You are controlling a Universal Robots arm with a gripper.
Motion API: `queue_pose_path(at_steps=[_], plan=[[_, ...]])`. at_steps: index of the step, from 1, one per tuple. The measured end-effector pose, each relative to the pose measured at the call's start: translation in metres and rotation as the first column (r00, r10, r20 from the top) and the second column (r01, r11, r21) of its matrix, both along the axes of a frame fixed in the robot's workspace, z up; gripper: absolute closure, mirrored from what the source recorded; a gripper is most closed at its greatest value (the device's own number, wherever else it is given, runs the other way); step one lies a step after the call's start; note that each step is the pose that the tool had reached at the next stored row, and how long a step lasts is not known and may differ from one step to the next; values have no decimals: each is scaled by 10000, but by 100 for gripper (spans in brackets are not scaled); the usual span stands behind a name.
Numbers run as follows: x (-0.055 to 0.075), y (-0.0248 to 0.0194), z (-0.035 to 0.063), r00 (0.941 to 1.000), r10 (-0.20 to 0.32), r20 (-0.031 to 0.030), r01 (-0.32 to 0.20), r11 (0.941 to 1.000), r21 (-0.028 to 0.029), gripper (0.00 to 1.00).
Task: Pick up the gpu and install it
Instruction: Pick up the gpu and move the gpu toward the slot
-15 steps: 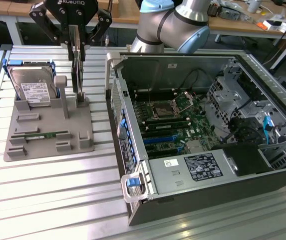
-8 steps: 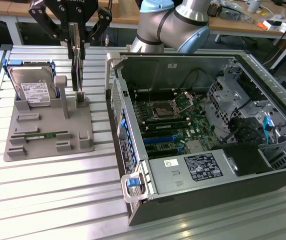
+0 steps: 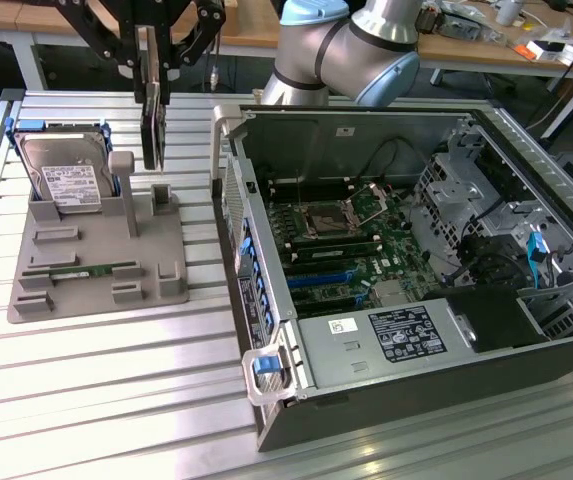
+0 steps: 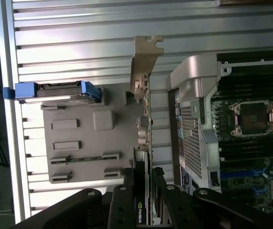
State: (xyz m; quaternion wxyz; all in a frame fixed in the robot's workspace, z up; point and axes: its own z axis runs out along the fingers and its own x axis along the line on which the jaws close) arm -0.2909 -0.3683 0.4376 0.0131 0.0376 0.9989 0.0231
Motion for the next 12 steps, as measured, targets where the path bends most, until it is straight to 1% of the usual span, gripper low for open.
queue_pose_path(at_steps=[12], plan=[[0,0,126,10000,0,-1,0,10000,1,73]])
